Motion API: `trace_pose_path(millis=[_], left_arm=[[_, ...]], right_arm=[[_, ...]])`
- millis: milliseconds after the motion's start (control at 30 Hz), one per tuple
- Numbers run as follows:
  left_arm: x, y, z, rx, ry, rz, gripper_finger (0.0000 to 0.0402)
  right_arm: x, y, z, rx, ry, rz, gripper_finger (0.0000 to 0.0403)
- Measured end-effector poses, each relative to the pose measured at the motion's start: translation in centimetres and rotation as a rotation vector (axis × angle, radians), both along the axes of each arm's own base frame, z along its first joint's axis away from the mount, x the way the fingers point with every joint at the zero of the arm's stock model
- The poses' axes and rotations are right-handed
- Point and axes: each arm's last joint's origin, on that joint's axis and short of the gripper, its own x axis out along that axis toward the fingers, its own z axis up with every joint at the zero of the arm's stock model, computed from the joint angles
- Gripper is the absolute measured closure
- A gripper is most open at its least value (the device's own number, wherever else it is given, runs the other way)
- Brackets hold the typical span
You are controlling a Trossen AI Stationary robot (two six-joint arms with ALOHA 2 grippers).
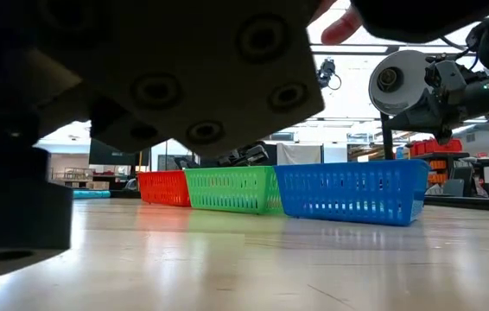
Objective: Pick & Place Markers
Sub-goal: Put the pink marker pen into the red bin
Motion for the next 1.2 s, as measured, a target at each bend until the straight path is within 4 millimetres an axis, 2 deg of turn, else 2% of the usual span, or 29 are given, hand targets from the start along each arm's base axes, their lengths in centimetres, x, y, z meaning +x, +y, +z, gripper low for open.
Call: trace_pose_path(millis=[300, 800, 1200], left_arm=[[0.03, 0.03, 0.00, 0.019, -0.014, -0.039, 0.0307], [-0.18, 0.05, 0.06, 0.065, 0.044, -0.038, 0.0371], [-0.70, 0.85, 0.06, 0.081, 0.042, -0.018, 0.0368]], right_arm=[[0.00, 0.00, 0.00, 0.000, 0.000, 0.000, 0.0403], [0.00, 0.00, 0.00, 0.000, 0.000, 0.000, 0.0403], [0.00, 0.00, 0.00, 0.000, 0.000, 0.000, 0.0403]])
